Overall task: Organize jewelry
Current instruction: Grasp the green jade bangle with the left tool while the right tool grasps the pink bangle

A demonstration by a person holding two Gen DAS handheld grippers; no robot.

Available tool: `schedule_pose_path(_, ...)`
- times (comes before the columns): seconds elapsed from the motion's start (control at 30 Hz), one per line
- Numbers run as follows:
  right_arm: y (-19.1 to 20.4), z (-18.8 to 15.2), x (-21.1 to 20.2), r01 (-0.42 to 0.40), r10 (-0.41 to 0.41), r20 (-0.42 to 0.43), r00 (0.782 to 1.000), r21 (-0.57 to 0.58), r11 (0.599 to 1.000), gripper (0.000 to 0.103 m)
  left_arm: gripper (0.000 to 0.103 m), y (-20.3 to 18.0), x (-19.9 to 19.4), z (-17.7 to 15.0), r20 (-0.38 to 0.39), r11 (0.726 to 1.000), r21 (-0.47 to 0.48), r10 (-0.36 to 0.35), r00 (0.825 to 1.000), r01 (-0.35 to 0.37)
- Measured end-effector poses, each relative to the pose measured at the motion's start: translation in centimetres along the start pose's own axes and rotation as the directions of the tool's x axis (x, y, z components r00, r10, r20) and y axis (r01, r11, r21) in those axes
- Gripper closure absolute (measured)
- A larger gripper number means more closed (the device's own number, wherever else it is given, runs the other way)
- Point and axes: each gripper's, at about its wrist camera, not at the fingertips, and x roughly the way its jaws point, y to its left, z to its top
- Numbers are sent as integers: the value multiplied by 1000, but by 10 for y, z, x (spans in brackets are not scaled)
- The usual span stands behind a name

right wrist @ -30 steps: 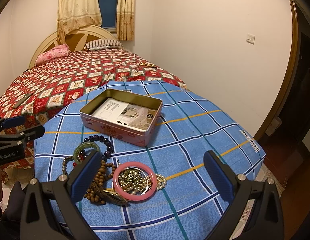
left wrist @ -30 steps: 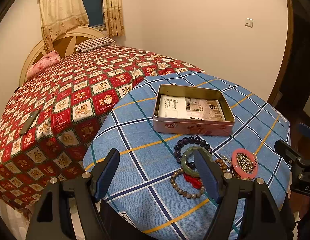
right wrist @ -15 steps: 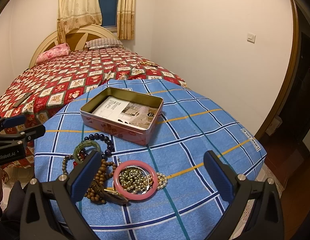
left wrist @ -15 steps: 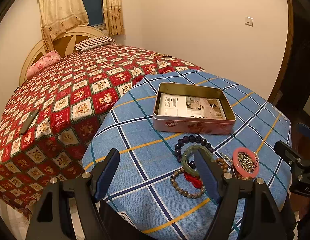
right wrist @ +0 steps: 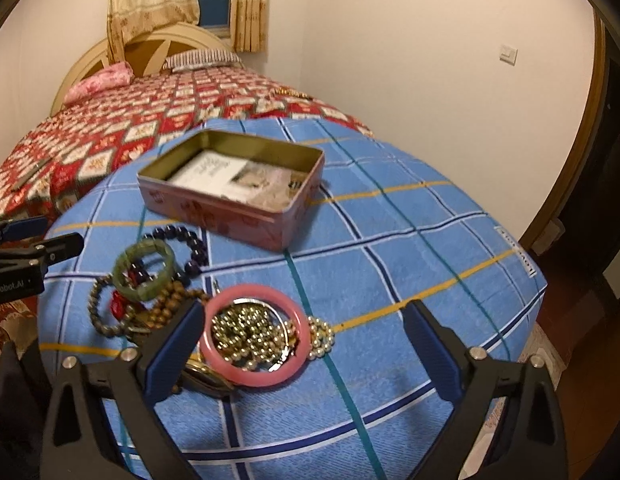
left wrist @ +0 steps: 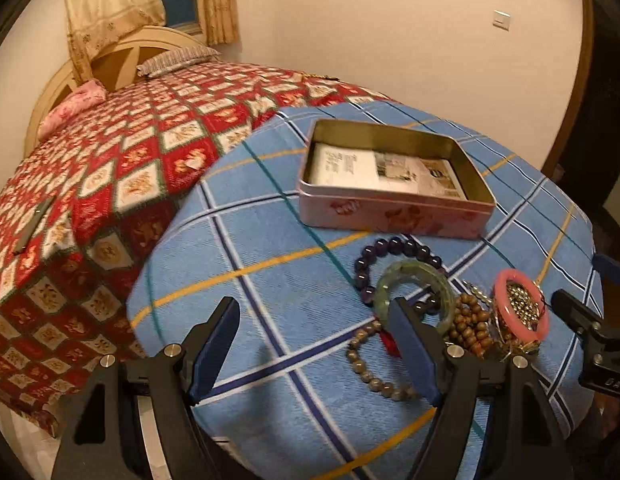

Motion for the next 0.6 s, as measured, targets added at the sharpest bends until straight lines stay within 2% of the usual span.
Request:
schedule_pose_path(0.13,-6,-4,8,-14,15,-29,999,15,1000,11,34,-16,8,3,-3,999,41,-25,1000,25)
schedule_pose_path(0.23,-8,-6,10,-19,20,-40,999,23,1000,13,44,-25,17,6,-18,997,70,-37,999,38)
schedule_pose_path(0.4,-8,-9,14,-21,22,-48,999,20,1000,14,57,-32,35,7,-63,995,85,-55,996,61)
schedule_pose_path(0.5,-10,-9,18,-22,23,-53,998,25,999,14,75,-35,42,5,-85,992,89,-77,993,85)
schedule_pose_path(0.53,-10,-9,19,-22,23,-54,998,28,999,14,86,-36,43,4,-91,991,86,-90,992,98)
schedule_pose_path(0.6,-12,-10,20,-21,23,-54,998,35,999,14,91,-38,41,3,-85,989,94,-103,991,111)
